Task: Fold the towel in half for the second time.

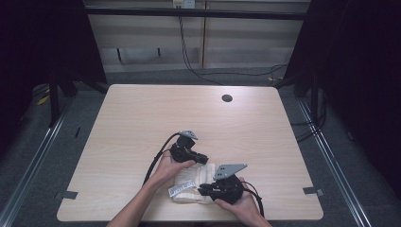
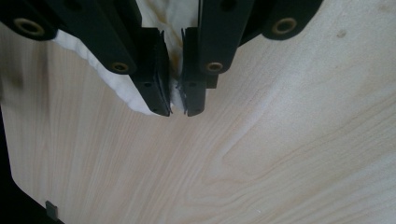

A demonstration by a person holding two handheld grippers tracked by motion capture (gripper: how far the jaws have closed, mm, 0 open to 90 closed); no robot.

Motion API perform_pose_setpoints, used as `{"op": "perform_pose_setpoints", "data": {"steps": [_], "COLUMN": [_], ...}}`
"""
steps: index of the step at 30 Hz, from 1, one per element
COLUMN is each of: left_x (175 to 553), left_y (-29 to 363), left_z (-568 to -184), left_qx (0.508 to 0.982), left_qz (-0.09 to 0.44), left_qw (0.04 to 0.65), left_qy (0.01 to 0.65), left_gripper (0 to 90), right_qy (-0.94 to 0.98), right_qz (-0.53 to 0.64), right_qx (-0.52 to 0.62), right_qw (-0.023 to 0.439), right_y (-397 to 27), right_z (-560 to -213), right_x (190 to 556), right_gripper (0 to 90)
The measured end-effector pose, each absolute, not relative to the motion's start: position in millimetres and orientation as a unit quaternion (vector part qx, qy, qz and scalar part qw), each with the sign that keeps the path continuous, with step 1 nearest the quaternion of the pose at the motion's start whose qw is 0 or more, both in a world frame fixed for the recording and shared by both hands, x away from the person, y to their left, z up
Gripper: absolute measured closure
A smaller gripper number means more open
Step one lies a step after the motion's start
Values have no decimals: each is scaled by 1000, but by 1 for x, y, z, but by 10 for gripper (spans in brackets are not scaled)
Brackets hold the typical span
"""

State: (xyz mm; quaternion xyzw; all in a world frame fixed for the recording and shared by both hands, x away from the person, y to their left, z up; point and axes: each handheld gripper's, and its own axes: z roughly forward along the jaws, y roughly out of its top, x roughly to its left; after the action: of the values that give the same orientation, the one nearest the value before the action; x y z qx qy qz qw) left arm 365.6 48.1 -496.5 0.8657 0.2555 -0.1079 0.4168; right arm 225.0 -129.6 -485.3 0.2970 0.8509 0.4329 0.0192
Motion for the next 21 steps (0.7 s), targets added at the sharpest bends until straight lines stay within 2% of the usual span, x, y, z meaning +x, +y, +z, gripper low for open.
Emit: {"op": "perform_pose_setpoints", "data": {"steps": [3, 13, 16, 21], "left_x": [364, 362, 359, 354], "left_y": [46, 43, 43, 41], "left_z": [-497, -482, -478, -473], "left_qx": [865, 860, 848, 852], "left_qz": [-108, -108, -128, -106], "left_qw": [416, 433, 452, 455], "left_qy": [259, 247, 244, 237], "left_gripper": [805, 692, 678, 655], "right_qy": [854, 852, 847, 830], "right_qz": [427, 420, 424, 439], "right_qx": [296, 309, 318, 340], "right_qw": [29, 47, 42, 43], "right_y": [-130, -143, -150, -159], "right_z": [-488, -485, -484, -477], "right_x": [223, 214, 213, 210], "right_gripper": [768, 588, 578, 536]}}
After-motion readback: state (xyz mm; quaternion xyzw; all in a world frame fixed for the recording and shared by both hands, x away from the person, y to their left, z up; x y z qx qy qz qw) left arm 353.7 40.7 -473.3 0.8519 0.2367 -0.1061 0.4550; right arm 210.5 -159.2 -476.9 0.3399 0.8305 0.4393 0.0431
